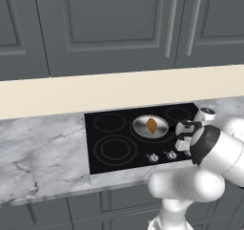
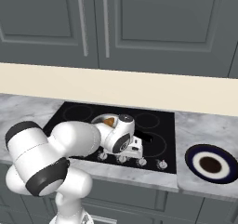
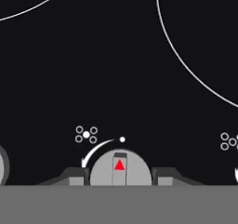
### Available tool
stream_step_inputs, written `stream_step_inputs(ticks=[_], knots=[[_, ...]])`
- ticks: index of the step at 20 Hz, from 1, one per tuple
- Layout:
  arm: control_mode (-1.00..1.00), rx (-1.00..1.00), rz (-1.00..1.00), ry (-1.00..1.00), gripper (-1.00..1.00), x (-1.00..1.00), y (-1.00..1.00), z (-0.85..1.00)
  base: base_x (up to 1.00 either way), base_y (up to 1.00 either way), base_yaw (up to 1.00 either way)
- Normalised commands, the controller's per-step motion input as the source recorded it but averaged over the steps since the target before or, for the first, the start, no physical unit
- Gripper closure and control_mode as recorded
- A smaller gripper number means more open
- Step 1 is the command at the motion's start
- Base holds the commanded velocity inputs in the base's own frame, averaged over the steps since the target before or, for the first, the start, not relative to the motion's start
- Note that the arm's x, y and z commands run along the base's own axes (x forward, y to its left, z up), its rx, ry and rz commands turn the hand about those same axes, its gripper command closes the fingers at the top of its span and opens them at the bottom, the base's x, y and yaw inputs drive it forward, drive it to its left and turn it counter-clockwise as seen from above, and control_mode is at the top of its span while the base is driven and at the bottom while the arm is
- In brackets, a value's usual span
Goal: Pick the croissant and place it on the pan. Then turn on the stove to warm the croissant.
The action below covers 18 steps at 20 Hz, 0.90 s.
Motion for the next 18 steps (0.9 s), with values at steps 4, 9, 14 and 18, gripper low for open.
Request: stream_step_inputs(ticks=[4,9,14,18], knots=[[-1.0,0.0,0.15,0.03,1.0,0.0,0.0,-0.02,0.0,0.0,0.0],[-1.0,0.0,0.18,0.0,1.0,-0.02,0.0,-0.06,0.0,0.0,0.0],[-1.0,0.0,0.19,0.0,1.0,-0.05,0.0,-0.12,0.0,0.0,0.0],[-1.0,0.0,0.23,0.0,1.0,0.0,0.0,-0.15,0.0,0.0,0.0]])
